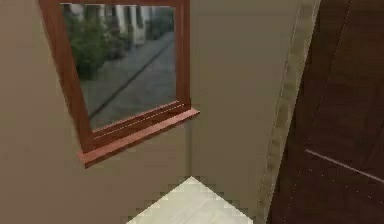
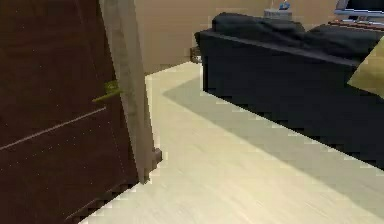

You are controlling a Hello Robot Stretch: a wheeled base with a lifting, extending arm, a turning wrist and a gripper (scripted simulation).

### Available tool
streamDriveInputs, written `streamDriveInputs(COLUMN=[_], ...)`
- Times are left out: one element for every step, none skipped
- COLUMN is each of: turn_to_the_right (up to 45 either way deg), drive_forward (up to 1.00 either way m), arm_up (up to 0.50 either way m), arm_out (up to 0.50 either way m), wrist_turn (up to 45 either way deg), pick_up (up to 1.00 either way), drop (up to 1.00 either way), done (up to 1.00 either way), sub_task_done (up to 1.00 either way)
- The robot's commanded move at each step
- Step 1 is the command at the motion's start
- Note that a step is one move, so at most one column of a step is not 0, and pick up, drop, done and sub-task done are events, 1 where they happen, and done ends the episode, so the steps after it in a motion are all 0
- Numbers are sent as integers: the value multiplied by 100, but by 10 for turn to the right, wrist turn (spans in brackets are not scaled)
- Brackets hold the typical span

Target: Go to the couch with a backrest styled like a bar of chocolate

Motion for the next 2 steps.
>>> streamDriveInputs(turn_to_the_right=[450, 450], drive_forward=[0, 0], arm_up=[0, 0], arm_out=[0, 0], wrist_turn=[0, 0], pick_up=[0, 0], drop=[0, 0], done=[0, 0], sub_task_done=[0, 0])
